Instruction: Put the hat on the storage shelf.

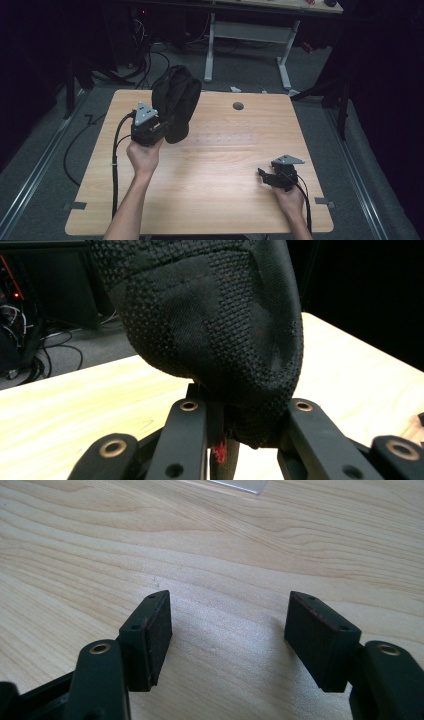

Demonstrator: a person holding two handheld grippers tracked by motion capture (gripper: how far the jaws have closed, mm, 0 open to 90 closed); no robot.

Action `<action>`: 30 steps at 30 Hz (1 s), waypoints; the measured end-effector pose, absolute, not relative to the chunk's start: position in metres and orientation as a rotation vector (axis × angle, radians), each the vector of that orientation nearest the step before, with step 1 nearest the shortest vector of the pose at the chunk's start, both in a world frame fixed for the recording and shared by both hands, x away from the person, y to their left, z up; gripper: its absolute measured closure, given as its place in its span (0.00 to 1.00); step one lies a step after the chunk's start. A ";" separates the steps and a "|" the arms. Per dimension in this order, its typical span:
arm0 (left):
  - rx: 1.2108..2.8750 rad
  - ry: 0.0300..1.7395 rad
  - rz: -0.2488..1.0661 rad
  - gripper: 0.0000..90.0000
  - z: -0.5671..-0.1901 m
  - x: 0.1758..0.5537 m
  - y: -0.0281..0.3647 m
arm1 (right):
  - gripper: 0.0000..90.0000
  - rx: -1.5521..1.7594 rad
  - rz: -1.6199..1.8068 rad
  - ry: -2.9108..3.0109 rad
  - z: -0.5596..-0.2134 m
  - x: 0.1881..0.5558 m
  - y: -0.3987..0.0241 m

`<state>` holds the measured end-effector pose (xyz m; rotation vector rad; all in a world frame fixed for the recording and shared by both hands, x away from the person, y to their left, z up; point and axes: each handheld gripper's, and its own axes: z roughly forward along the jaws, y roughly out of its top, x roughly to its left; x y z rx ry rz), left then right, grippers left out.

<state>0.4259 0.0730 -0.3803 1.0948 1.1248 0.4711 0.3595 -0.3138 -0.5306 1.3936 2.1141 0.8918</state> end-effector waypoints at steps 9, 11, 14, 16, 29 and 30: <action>1.093 1.139 0.485 0.87 -0.389 0.433 0.069 | 0.39 1.396 0.892 2.114 -0.531 0.359 -0.314; 1.091 1.140 0.487 0.87 -0.391 0.434 0.068 | 0.39 1.396 0.892 2.114 -0.531 0.359 -0.314; 1.093 1.144 0.485 0.87 -0.394 0.436 0.068 | 0.39 1.395 0.892 2.114 -0.531 0.359 -0.314; 1.098 1.148 0.483 0.87 -0.397 0.437 0.067 | 0.39 1.395 0.892 2.114 -0.531 0.359 -0.314; 1.094 1.202 0.421 0.82 -0.412 0.442 0.081 | 0.39 1.395 0.892 2.114 -0.531 0.359 -0.314; 1.090 1.205 0.417 0.81 -0.413 0.442 0.081 | 0.39 1.396 0.893 2.114 -0.531 0.359 -0.314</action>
